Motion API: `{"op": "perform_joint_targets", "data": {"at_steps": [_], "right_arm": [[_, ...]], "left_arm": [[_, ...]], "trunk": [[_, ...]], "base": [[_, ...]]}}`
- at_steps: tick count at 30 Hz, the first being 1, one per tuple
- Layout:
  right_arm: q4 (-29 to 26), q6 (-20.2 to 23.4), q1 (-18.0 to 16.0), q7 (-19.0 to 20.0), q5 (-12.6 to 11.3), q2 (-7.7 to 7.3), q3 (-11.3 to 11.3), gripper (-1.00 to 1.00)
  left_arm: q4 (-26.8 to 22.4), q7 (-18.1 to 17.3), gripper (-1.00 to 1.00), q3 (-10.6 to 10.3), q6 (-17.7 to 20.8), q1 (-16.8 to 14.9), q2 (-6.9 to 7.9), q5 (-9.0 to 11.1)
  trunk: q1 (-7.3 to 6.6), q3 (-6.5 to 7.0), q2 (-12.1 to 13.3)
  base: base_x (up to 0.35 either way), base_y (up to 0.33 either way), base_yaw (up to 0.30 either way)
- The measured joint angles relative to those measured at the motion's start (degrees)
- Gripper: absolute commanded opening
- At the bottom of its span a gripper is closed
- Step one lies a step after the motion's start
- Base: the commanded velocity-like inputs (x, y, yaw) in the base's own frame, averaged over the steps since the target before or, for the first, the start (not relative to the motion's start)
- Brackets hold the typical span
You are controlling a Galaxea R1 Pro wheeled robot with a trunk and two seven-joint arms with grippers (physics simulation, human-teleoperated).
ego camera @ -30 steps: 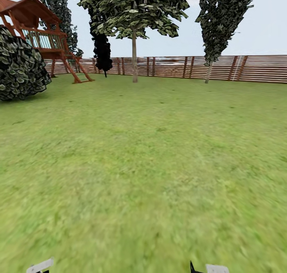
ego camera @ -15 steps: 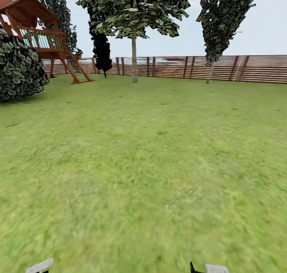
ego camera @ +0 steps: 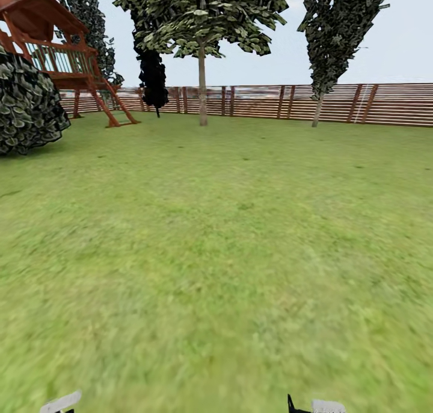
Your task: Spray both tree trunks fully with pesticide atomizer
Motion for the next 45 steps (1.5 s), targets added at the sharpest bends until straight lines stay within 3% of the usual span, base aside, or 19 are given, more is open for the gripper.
{"op": "perform_joint_targets", "data": {"at_steps": [4,7,45], "right_arm": [[-8.2,-0.1,0.0,0.2,0.1,-0.10,0.0,1.00],[-9.7,-0.1,0.0,0.4,0.2,-0.33,0.1,1.00],[-9.9,0.0,0.1,0.4,0.3,-0.70,0.2,1.00]], "left_arm": [[0.0,0.0,-1.00,0.0,0.0,0.0,0.12,0.0],[0.0,0.0,-1.00,0.0,0.0,0.0,0.18,0.1],[0.1,0.0,-1.00,0.0,0.0,0.0,-0.06,0.1]], "trunk": [[0.00,0.00,0.0],[0.00,0.00,0.0],[0.00,-0.37,0.0]], "base": [[0.340,0.000,0.000],[0.340,0.000,0.000],[0.340,0.000,0.028]]}}
